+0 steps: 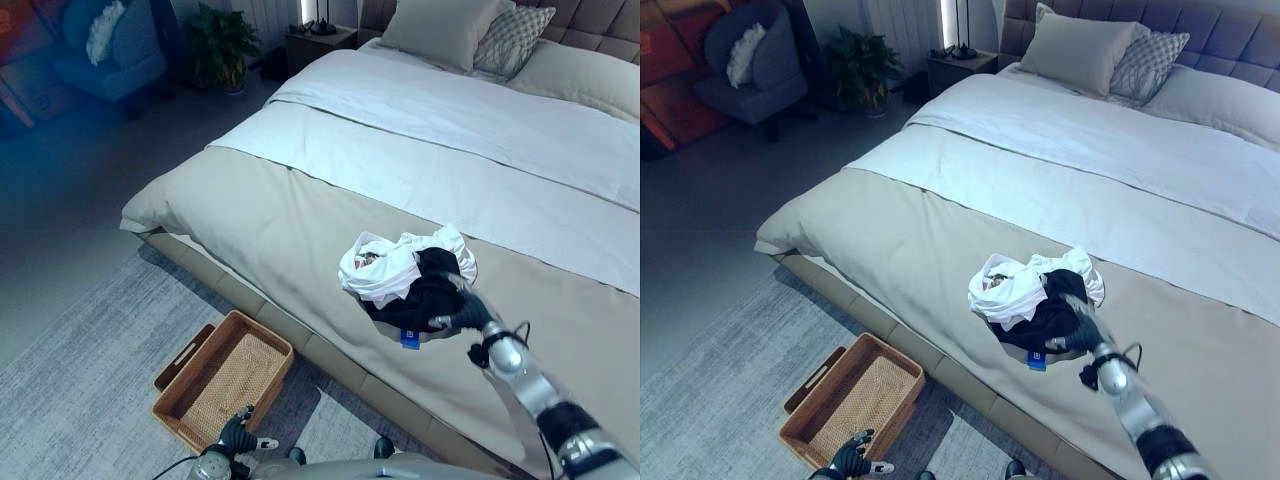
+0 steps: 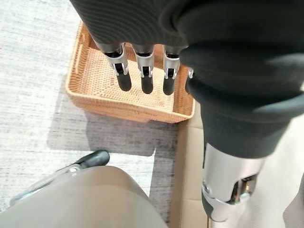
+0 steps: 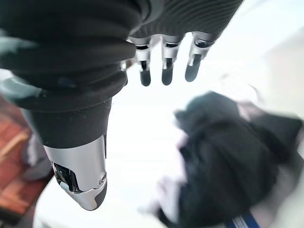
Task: Pick up clothes into the bucket
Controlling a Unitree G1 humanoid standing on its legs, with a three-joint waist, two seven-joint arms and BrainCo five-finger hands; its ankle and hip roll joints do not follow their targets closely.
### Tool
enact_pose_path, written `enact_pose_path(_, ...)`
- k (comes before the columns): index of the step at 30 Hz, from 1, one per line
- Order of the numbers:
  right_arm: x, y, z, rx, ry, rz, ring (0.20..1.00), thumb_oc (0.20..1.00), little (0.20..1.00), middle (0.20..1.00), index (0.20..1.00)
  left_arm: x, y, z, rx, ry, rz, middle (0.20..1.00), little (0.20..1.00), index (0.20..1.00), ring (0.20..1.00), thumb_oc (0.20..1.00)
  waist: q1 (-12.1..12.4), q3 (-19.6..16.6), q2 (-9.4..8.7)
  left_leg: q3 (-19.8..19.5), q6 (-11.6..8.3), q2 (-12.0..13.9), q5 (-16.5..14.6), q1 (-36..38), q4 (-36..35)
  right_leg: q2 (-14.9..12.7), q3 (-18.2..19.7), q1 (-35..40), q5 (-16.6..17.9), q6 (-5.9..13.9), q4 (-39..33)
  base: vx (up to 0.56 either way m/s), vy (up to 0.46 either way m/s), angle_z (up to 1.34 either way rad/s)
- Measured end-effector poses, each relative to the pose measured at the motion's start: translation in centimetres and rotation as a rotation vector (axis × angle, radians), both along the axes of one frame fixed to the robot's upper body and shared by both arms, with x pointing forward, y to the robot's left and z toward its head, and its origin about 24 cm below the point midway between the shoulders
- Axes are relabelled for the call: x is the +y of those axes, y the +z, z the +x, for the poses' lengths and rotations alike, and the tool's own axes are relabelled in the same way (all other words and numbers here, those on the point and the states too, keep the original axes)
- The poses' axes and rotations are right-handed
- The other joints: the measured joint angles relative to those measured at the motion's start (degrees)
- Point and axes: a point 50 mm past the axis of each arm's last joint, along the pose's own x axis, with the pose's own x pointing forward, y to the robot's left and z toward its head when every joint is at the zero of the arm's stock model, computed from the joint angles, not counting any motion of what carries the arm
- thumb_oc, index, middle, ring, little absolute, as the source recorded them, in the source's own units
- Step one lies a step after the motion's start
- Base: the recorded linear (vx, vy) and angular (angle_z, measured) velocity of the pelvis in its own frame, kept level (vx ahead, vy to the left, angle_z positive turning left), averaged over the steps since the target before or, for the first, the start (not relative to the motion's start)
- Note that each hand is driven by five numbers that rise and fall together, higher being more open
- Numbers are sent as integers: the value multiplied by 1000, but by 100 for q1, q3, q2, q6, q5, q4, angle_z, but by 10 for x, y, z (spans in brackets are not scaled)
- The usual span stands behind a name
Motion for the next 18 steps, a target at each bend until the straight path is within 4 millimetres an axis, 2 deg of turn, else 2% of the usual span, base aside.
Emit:
enact_pose_path(5, -7, 33, 19, -162, -57, 0, 1000, 1000, 1000, 1000, 1000, -4, 4, 15, -41, -10, 0, 1000, 1000, 1000, 1000, 1000, 23, 222, 45, -137, 8, -66, 6, -216, 121, -76, -132, -132, -9, 13, 80, -34, 12, 15)
enact_pose_path(7, -14, 47, 23, -257, -110, -32, 1000, 1000, 1000, 1000, 1000, -6, 7, 23, -70, -13, 4, 1000, 1000, 1000, 1000, 1000, 135, 379, 105, -169, 18, -109, 13, -408, 226, -121, -137, -334, -34, 46, 242, -29, 24, 4)
enact_pose_path(9, -26, 67, 30, -366, -185, -96, 1000, 1000, 1000, 1000, 1000, -9, 12, 35, -123, -10, 8, 1000, 1000, 1000, 1000, 1000, 135, 575, 174, -188, 57, -163, 41, -656, 340, -182, -152, -594, -52, 68, 431, -26, 20, 8)
enact_pose_path(12, -33, 86, 37, -449, -228, -165, 1000, 1000, 1000, 1000, 1000, -12, 16, 43, -161, -23, 16, 1000, 1000, 1000, 1000, 1000, 149, 755, 221, -213, 73, -244, 53, -863, 497, -276, -166, -804, -97, 103, 625, -45, 39, 8)
enact_pose_path(13, -38, 100, 41, -503, -254, -201, 1000, 1000, 1000, 1000, 1000, -16, 19, 50, -190, -24, 3, 1000, 1000, 1000, 1000, 1000, 146, 904, 252, -227, 76, -286, 54, -982, 566, -316, -163, -944, -131, 121, 776, -14, 27, 8)
enact_pose_path(16, -49, 115, 46, -540, -294, -324, 1000, 1000, 1000, 1000, 1000, -19, 25, 59, -243, -16, -5, 1000, 1000, 1000, 1000, 1000, 169, 1092, 291, -319, 87, -381, 58, -1194, 713, -426, -196, -1187, -234, 131, 1072, -39, 46, 15)
enact_pose_path(18, -49, 131, 59, -573, -317, -382, 1000, 1000, 1000, 1000, 1000, -19, 27, 63, -262, -11, 3, 1000, 1000, 1000, 1000, 1000, 168, 1216, 296, -316, 103, -436, 68, -1491, 873, -507, -164, -1555, -285, 143, 1363, -84, 35, 3)
